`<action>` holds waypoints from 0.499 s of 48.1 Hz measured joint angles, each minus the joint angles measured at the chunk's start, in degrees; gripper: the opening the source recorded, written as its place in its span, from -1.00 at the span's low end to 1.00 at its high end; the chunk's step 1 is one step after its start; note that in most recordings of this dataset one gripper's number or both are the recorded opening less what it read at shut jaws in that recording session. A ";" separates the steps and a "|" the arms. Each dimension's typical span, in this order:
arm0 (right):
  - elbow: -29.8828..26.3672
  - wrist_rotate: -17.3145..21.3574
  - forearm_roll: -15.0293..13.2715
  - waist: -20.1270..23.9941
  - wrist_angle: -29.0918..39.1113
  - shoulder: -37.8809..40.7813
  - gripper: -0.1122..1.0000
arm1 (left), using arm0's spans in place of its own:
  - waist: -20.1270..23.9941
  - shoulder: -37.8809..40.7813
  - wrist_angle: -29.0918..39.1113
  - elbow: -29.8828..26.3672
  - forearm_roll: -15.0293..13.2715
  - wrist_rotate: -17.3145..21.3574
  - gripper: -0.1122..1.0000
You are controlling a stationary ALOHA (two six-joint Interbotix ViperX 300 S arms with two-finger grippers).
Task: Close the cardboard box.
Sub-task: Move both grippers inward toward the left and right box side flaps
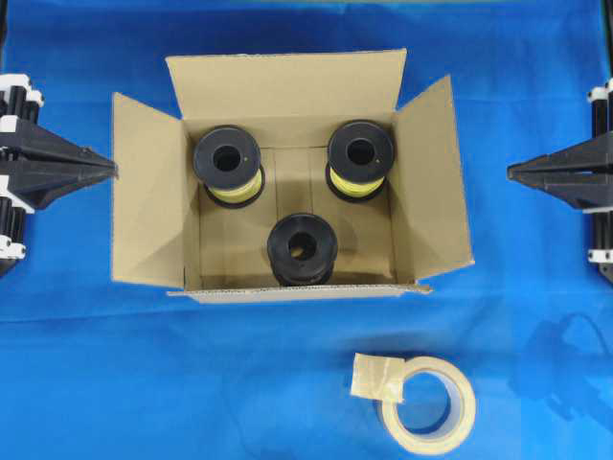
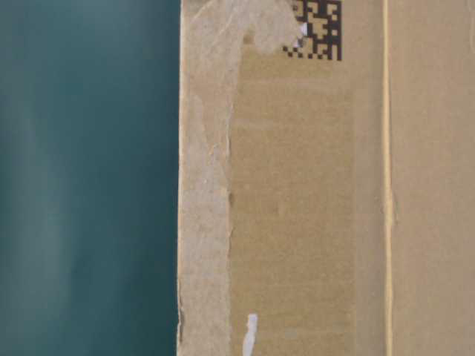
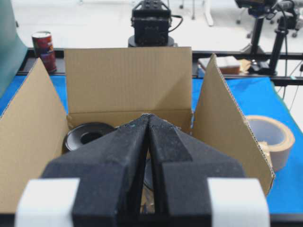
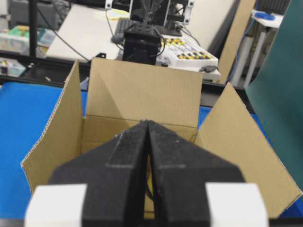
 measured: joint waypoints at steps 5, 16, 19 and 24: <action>-0.09 0.44 0.09 0.00 1.14 0.00 -0.80 | 0.00 -1.76 3.34 0.26 -0.88 0.88 -0.80; -0.18 0.70 0.26 0.00 9.76 -0.79 -0.80 | 0.09 -9.05 15.38 1.67 -1.41 0.44 -0.80; -0.09 0.79 0.35 0.00 11.51 -0.88 -0.80 | 0.09 -10.72 17.75 3.16 -1.49 0.44 -0.80; 1.32 0.97 0.97 -0.09 12.57 -0.79 -0.80 | 0.18 -12.39 19.16 5.80 -1.58 -0.18 -0.80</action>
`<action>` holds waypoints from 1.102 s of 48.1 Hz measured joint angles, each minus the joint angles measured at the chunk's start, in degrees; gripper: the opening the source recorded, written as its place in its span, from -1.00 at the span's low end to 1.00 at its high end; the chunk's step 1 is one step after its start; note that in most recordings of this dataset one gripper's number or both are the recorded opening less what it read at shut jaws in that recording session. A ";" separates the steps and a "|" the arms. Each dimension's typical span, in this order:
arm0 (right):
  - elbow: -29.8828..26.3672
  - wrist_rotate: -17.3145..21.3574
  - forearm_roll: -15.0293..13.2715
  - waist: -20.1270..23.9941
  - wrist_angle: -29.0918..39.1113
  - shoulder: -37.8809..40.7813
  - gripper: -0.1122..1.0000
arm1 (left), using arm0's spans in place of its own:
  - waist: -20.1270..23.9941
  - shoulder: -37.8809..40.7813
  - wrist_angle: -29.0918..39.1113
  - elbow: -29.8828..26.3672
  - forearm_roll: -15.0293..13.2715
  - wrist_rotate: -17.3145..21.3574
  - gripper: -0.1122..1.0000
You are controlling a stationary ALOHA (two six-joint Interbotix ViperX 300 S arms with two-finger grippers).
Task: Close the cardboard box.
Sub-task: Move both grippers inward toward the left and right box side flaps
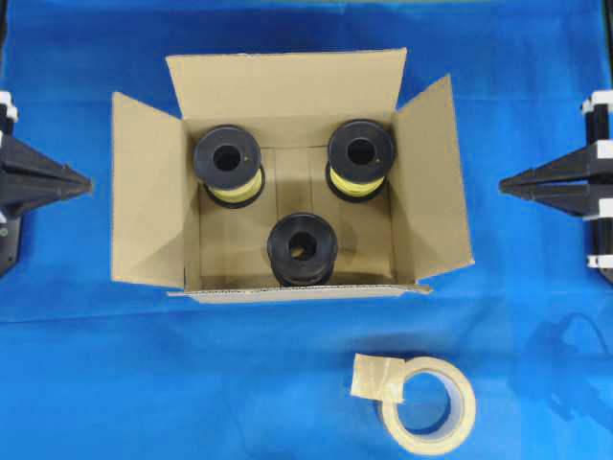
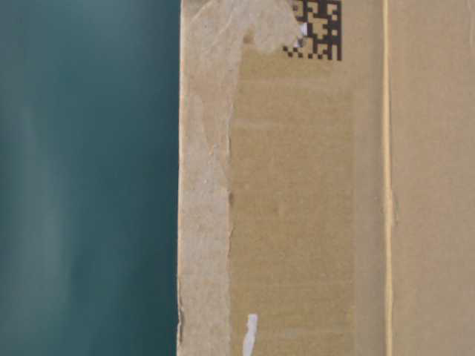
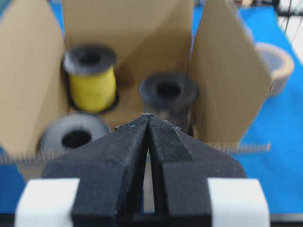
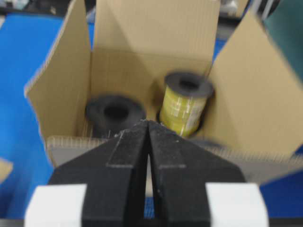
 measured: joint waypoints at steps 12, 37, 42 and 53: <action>5.71 0.09 1.41 -0.44 -3.69 3.43 -0.80 | 0.00 1.58 0.18 4.57 -0.18 -2.29 -0.80; 9.23 0.09 4.31 -0.44 -16.08 14.77 -0.80 | 0.09 10.72 -8.53 7.12 -0.18 -3.69 -0.80; 8.61 0.00 4.39 -0.44 -16.88 15.56 -0.80 | 0.09 12.66 -12.66 7.12 -0.18 -3.69 -0.80; 3.69 -1.58 3.52 -0.70 -18.98 21.53 -0.80 | 2.29 22.94 -22.85 5.54 -0.18 -3.16 -0.80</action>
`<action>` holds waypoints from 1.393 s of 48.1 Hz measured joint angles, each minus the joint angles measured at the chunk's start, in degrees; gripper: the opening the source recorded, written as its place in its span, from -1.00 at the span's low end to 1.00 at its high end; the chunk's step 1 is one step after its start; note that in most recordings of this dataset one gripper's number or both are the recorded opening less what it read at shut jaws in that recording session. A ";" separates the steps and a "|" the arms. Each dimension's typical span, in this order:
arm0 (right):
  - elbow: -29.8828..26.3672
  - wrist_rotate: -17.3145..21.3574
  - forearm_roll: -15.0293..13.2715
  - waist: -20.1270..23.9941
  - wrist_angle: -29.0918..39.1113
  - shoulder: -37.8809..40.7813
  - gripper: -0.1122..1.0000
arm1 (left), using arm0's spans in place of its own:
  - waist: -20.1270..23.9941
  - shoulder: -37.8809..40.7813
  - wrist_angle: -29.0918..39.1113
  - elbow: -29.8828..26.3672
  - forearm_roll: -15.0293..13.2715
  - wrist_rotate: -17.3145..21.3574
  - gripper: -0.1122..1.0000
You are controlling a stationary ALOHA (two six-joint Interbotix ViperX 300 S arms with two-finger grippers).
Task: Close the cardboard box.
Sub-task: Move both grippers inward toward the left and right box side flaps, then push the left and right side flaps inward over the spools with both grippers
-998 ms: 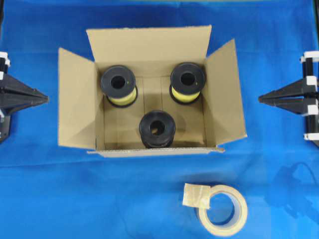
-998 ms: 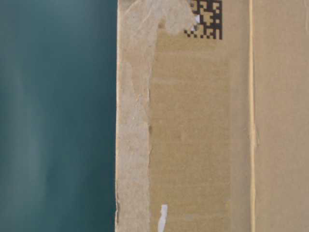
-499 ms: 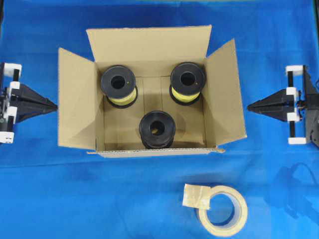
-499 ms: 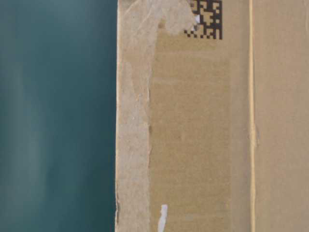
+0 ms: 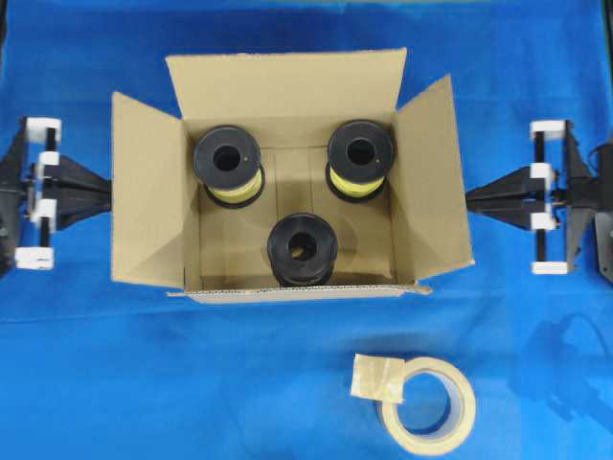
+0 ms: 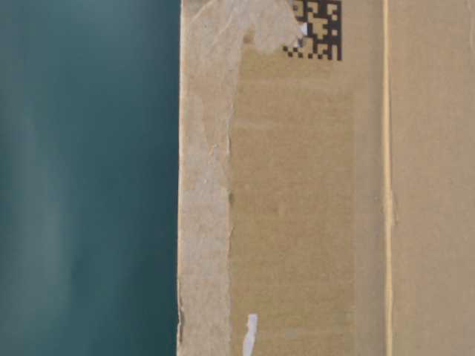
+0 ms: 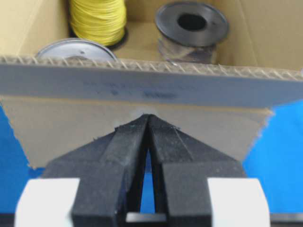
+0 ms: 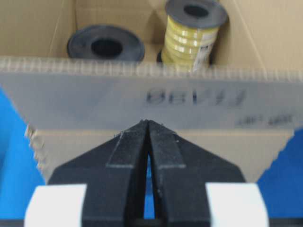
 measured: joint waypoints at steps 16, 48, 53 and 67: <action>-10.55 -0.44 -0.35 -0.09 -0.44 10.90 -0.80 | 0.79 19.34 -2.55 -12.92 0.00 1.49 -0.80; -20.39 -0.18 -0.26 -2.11 -2.20 27.33 -0.80 | 1.93 34.89 -2.46 -24.79 0.00 2.02 -0.80; -20.39 0.09 0.00 -2.11 -2.29 28.48 -0.80 | 2.29 36.30 -2.46 -24.79 0.00 2.02 -0.80; -20.39 0.53 0.70 -2.20 -2.46 30.67 -0.80 | 2.64 39.38 -2.55 -25.75 0.00 2.02 -0.80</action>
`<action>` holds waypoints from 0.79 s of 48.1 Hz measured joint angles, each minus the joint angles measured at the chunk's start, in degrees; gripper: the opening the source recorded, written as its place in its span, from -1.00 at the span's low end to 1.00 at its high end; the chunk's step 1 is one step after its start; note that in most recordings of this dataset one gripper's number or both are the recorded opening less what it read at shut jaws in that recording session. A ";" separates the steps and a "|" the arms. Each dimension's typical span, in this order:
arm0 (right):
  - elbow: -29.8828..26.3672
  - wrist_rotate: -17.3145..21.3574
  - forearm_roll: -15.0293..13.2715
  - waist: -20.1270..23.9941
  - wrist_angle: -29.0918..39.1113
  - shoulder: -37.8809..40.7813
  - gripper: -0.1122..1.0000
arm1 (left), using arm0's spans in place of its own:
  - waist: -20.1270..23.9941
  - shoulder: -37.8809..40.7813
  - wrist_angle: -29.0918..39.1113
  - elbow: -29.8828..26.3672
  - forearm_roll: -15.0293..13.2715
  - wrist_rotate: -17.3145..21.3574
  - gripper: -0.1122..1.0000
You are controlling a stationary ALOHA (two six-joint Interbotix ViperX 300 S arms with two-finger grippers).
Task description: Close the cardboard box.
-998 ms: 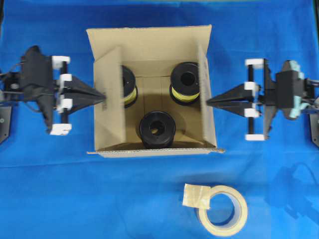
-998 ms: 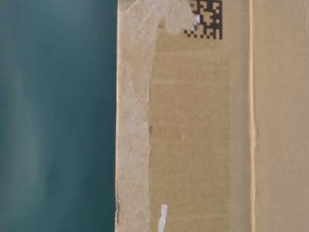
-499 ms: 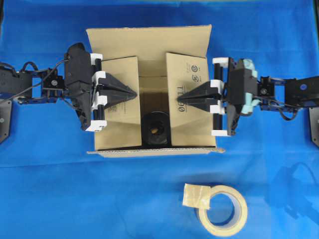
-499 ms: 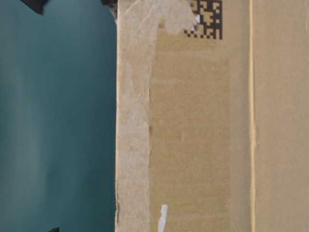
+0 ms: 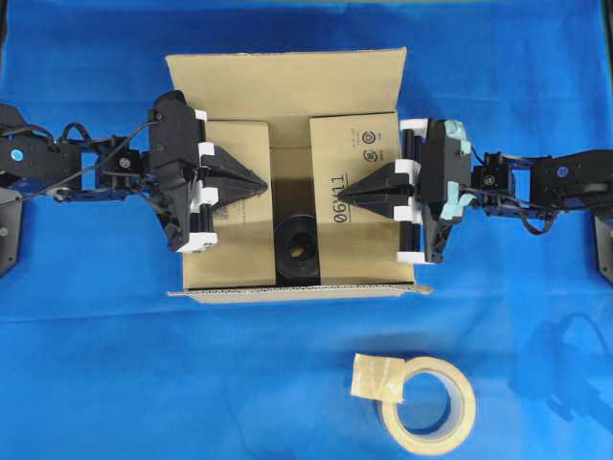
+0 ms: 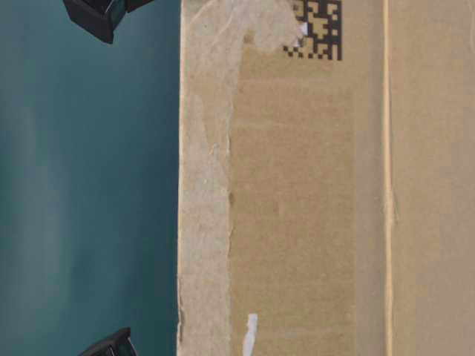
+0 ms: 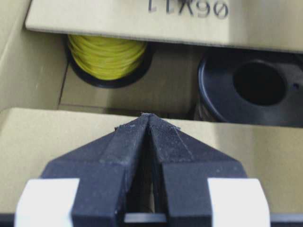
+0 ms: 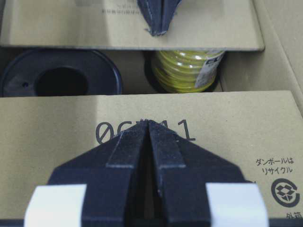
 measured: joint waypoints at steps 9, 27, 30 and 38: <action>0.09 0.00 0.09 0.00 -0.09 -0.09 -0.80 | 0.26 1.14 -0.09 -1.93 0.00 0.00 -0.80; 0.09 0.18 0.09 0.00 -0.09 0.00 -0.80 | 4.31 7.82 2.37 -14.24 0.00 1.14 -0.80; 0.09 0.18 0.00 0.09 -0.09 0.00 -0.80 | 4.92 8.53 3.08 -15.82 0.00 2.37 -0.80; 0.00 0.18 0.09 0.09 -0.09 0.00 -0.80 | 5.45 9.67 3.52 -18.28 0.00 5.98 -0.80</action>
